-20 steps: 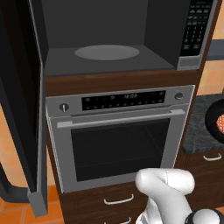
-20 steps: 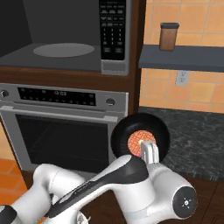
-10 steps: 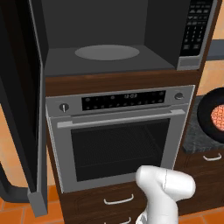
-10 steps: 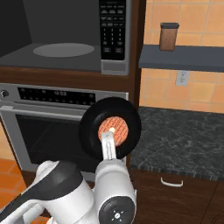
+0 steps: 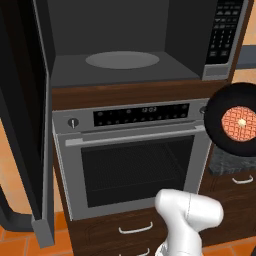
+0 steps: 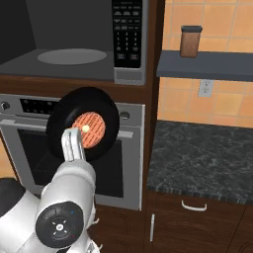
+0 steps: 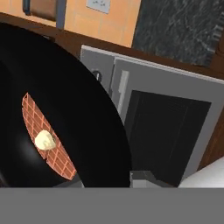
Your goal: Open the microwave, place the bowl with waffle inside the microwave, then close the microwave door and turn it on.
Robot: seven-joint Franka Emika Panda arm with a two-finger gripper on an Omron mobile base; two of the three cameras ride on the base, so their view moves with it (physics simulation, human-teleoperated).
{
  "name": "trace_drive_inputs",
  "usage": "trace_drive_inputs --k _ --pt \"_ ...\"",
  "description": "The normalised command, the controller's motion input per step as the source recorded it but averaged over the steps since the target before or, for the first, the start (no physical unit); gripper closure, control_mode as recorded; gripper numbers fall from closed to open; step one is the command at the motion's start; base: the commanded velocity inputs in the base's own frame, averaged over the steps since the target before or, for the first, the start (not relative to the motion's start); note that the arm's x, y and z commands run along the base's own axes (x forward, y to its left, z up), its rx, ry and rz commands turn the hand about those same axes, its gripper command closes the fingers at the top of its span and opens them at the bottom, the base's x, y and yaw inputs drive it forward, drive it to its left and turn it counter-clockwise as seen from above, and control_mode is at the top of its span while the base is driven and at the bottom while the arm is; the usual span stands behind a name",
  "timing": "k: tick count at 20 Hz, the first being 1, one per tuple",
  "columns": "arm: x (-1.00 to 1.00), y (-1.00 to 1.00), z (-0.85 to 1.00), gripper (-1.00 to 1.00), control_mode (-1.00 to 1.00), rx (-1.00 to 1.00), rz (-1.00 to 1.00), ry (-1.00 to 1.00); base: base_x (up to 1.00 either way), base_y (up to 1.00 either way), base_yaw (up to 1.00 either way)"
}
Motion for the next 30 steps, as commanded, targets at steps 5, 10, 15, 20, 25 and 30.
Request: trace_drive_inputs --k 5,10,15,20,25,30 --pt "-0.16 0.73 0.54 1.0 -1.0 0.0 0.3 0.06 0.0 0.0 0.0" --pt "-0.08 0.8 0.36 1.0 -1.0 -0.03 0.24 0.1 0.0 0.0 0.0" --pt "0.17 0.59 0.18 1.0 -1.0 -0.13 0.01 0.11 0.0 0.0 0.0" --pt "0.3 0.37 0.39 1.0 -1.0 -0.15 -0.06 0.19 0.0 0.0 0.0" --pt "0.25 0.19 0.51 1.0 -1.0 -0.09 -0.07 0.2 0.0 0.0 0.0" --pt "0.05 0.1 0.36 1.0 -1.0 0.0 0.0 0.03 0.0 0.0 0.0"
